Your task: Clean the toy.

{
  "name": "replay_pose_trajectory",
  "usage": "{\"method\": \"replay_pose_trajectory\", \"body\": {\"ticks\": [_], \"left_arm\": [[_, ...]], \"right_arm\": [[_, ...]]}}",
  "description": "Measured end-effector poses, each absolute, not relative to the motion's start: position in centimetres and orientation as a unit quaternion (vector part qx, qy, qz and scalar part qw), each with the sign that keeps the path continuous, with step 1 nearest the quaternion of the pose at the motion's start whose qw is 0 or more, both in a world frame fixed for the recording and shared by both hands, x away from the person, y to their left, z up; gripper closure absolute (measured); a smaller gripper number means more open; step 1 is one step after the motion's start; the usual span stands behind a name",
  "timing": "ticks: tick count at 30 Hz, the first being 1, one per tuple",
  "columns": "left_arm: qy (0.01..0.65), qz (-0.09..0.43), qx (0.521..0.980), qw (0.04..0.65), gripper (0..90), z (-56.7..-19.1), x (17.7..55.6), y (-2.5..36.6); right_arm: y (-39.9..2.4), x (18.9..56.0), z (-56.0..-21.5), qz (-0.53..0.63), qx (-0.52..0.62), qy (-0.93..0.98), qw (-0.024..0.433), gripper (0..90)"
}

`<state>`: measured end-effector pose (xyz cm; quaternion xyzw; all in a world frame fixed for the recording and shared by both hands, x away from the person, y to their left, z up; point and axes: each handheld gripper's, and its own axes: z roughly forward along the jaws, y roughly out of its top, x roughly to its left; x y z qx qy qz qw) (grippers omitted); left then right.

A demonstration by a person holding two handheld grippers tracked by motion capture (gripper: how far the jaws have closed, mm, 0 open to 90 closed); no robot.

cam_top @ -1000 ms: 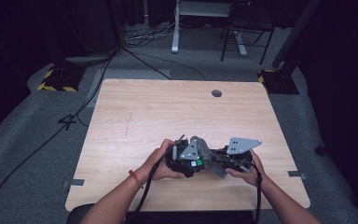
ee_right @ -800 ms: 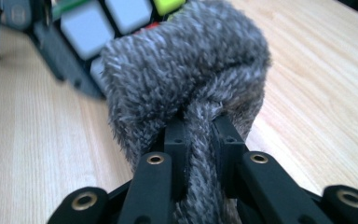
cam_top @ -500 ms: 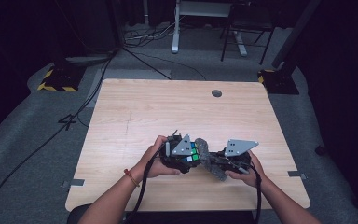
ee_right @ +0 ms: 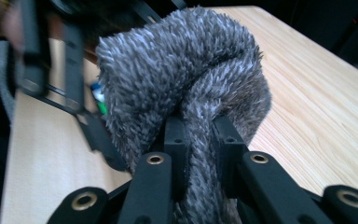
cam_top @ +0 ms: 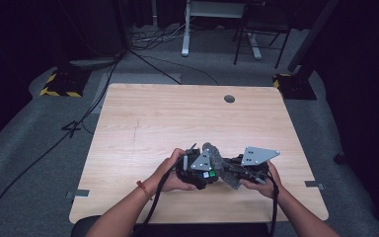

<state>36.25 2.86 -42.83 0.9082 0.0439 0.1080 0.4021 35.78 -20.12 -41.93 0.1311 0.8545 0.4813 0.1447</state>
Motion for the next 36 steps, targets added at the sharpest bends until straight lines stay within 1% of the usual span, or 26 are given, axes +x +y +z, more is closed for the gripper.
{"method": "replay_pose_trajectory", "body": {"ticks": [9,13,16,24,27,32,36], "left_arm": [[0.049,0.115,0.9,0.419,33.6,-42.2,36.3,3.6],[0.049,0.121,0.905,0.405,33.6,-42.4,36.2,3.3],[0.049,0.116,0.907,0.401,33.6,-42.6,36.3,3.0],[0.046,0.12,0.915,0.382,33.6,-43.1,36.3,2.5],[0.049,0.124,0.913,0.387,33.6,-43.0,36.3,2.6],[0.056,0.128,0.9,0.412,33.6,-42.2,36.4,3.6],[0.057,0.128,0.887,0.439,33.7,-41.5,36.4,4.3]], "right_arm": [[-20.5,37.2,-43.5,0.456,0.163,0.866,0.124,79.5],[-20.4,36.4,-42.8,0.478,0.144,0.856,0.133,79.5],[-20.0,35.7,-42.2,0.489,0.13,0.851,0.143,79.5],[-19.7,35.1,-41.9,0.497,0.117,0.847,0.146,79.6],[-19.9,35.6,-42.1,0.49,0.124,0.851,0.141,79.5],[-20.6,37.1,-43.9,0.454,0.16,0.867,0.131,79.5],[-20.9,38.2,-45.2,0.443,0.18,0.872,0.104,79.5]]}}
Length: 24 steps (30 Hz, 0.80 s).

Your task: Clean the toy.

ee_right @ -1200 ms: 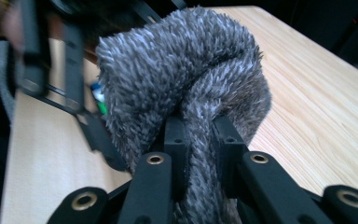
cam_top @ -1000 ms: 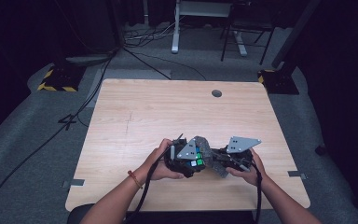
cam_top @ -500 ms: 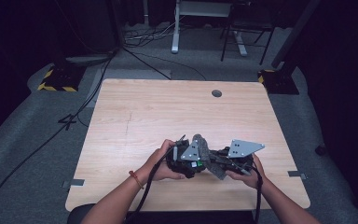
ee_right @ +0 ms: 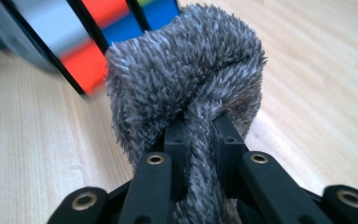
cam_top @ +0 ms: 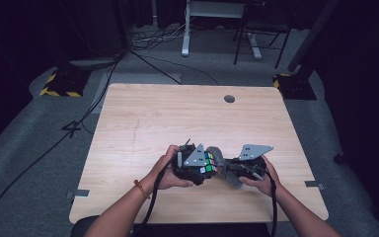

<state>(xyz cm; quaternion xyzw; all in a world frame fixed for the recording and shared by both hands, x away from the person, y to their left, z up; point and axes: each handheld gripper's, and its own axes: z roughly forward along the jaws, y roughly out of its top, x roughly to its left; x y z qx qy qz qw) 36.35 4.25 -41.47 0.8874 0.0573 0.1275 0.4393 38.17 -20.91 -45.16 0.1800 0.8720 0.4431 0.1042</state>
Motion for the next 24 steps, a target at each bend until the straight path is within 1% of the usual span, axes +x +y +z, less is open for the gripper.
{"method": "replay_pose_trajectory", "body": {"ticks": [2,4,7,9,12,16,19,21,24], "left_arm": [[0.054,0.123,0.887,0.442,33.7,-41.5,36.3,4.3],[0.048,0.127,0.889,0.437,33.6,-41.7,36.3,4.2],[0.045,0.118,0.886,0.446,33.5,-41.7,36.4,4.4],[0.047,0.116,0.888,0.443,33.0,-41.7,36.4,4.6],[0.048,0.118,0.892,0.434,32.7,-41.9,36.4,4.5],[0.048,0.119,0.894,0.429,32.8,-41.9,36.4,4.5],[0.054,0.13,0.906,0.399,32.8,-42.4,36.5,4.1],[0.049,0.13,0.912,0.387,32.9,-42.9,36.4,3.6],[0.044,0.14,0.912,0.384,33.3,-43.0,36.3,3.1]], "right_arm": [[-20.8,38.2,-45.3,0.453,0.172,0.87,0.089,79.5],[-20.4,37.7,-45.1,0.46,0.16,0.868,0.097,79.6],[-20.4,37.3,-44.6,0.479,0.149,0.861,0.089,79.7],[-20.8,37.3,-44.6,0.498,0.153,0.851,0.069,79.8],[-21.0,37.3,-44.2,0.518,0.149,0.84,0.063,79.9],[-21.2,36.9,-43.5,0.527,0.145,0.834,0.071,79.8],[-21.5,36.8,-43.1,0.538,0.143,0.828,0.072,79.9],[-21.4,36.6,-42.8,0.544,0.133,0.826,0.063,79.9],[-20.6,36.0,-42.8,0.529,0.123,0.836,0.079,79.8]]}}
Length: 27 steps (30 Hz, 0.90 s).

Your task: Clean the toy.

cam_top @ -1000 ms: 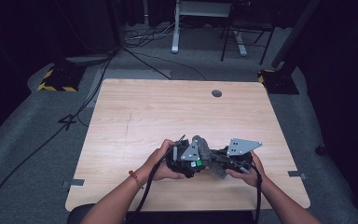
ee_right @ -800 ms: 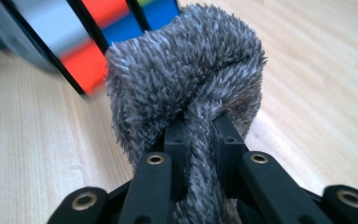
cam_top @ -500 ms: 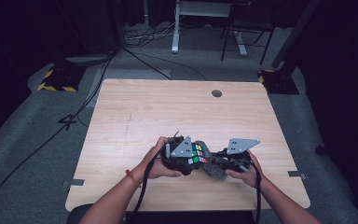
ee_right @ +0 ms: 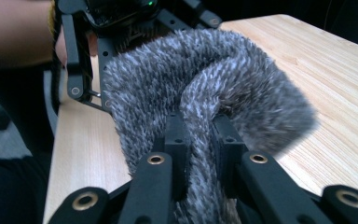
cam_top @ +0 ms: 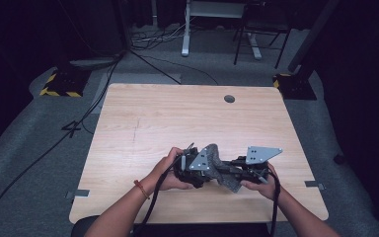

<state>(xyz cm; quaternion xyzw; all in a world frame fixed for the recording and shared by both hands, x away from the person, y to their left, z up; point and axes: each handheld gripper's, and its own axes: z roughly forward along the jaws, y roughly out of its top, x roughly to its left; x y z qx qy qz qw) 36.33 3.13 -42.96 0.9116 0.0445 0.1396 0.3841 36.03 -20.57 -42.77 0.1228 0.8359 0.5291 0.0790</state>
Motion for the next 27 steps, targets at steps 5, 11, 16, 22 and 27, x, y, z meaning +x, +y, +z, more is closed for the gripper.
{"method": "replay_pose_trajectory", "body": {"ticks": [5,11,16,22,27], "left_arm": [[0.055,0.132,0.892,0.429,33.4,-41.9,36.5,4.2],[0.044,0.132,0.879,0.457,33.3,-41.4,36.1,4.5],[0.041,0.125,0.884,0.449,33.1,-41.7,36.2,4.4],[0.045,0.132,0.895,0.423,33.0,-42.2,36.3,3.9],[0.048,0.133,0.9,0.412,33.1,-42.4,36.3,3.6]], "right_arm": [[-21.6,36.7,-42.4,0.529,0.157,0.828,0.104,79.8],[-21.1,37.3,-43.5,0.484,0.168,0.854,0.095,79.6],[-20.8,36.7,-43.4,0.509,0.142,0.845,0.077,79.8],[-21.2,36.4,-42.7,0.535,0.135,0.83,0.079,80.0],[-21.1,36.3,-42.5,0.539,0.131,0.828,0.084,80.0]]}}
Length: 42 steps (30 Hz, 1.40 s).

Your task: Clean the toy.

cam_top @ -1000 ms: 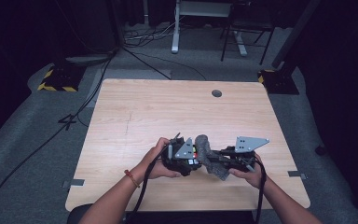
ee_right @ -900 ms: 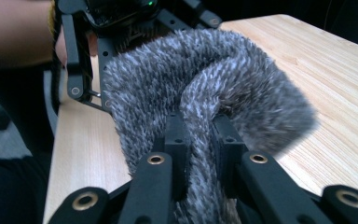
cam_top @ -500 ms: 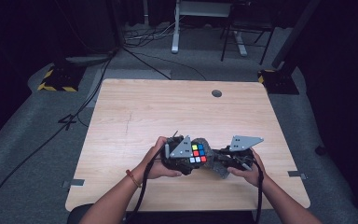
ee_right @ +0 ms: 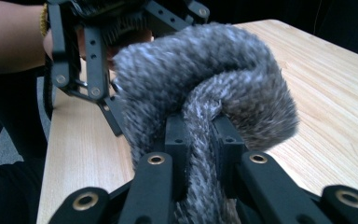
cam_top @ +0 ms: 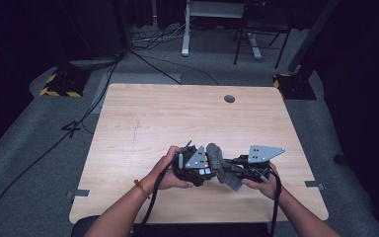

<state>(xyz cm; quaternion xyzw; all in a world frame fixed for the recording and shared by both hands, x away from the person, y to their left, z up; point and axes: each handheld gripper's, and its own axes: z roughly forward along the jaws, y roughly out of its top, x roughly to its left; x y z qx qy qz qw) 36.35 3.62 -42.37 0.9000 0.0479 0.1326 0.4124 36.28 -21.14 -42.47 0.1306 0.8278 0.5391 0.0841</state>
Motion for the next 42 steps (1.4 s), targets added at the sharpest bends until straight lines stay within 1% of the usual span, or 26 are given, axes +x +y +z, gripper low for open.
{"method": "replay_pose_trajectory", "body": {"ticks": [6,12,15,22,25,27,31,34,37,39,40,42], "left_arm": [[0.049,0.137,0.902,0.406,33.4,-42.3,36.4,3.5],[0.053,0.134,0.896,0.42,33.6,-42.0,36.5,3.9],[0.055,0.138,0.89,0.432,33.6,-41.6,36.5,4.2],[0.066,0.138,0.882,0.445,33.6,-41.2,36.7,4.7],[0.065,0.138,0.88,0.451,33.5,-40.9,36.6,4.9],[0.064,0.146,0.883,0.442,33.5,-41.1,36.5,4.8],[0.068,0.142,0.885,0.438,33.5,-41.4,36.8,4.7],[0.066,0.136,0.885,0.44,33.5,-41.5,36.7,4.5],[0.06,0.145,0.885,0.438,33.5,-41.4,36.4,4.2],[0.055,0.144,0.888,0.433,33.5,-41.4,36.3,4.0],[0.054,0.15,0.892,0.423,33.5,-41.5,36.2,3.9],[0.055,0.147,0.896,0.416,33.3,-41.8,36.4,3.7]], "right_arm": [[-20.9,36.0,-42.3,0.526,0.132,0.833,0.108,79.9],[-20.8,36.6,-43.2,0.492,0.149,0.85,0.116,79.9],[-20.4,36.9,-44.1,0.475,0.153,0.861,0.104,79.9],[-19.9,37.1,-44.9,0.465,0.149,0.871,0.058,79.9],[-19.6,37.1,-45.2,0.449,0.147,0.88,0.056,79.9],[-19.7,36.9,-44.8,0.455,0.142,0.877,0.066,79.8],[-20.4,36.4,-43.3,0.502,0.136,0.849,0.087,79.9],[-21.0,36.2,-42.6,0.53,0.132,0.832,0.093,79.8],[-20.9,36.4,-42.6,0.521,0.141,0.836,0.098,79.8],[-20.7,36.6,-43.0,0.503,0.146,0.845,0.11,79.8],[-20.8,36.5,-42.9,0.512,0.143,0.84,0.105,79.8],[-20.9,36.1,-42.5,0.525,0.138,0.833,0.112,79.9]]}}
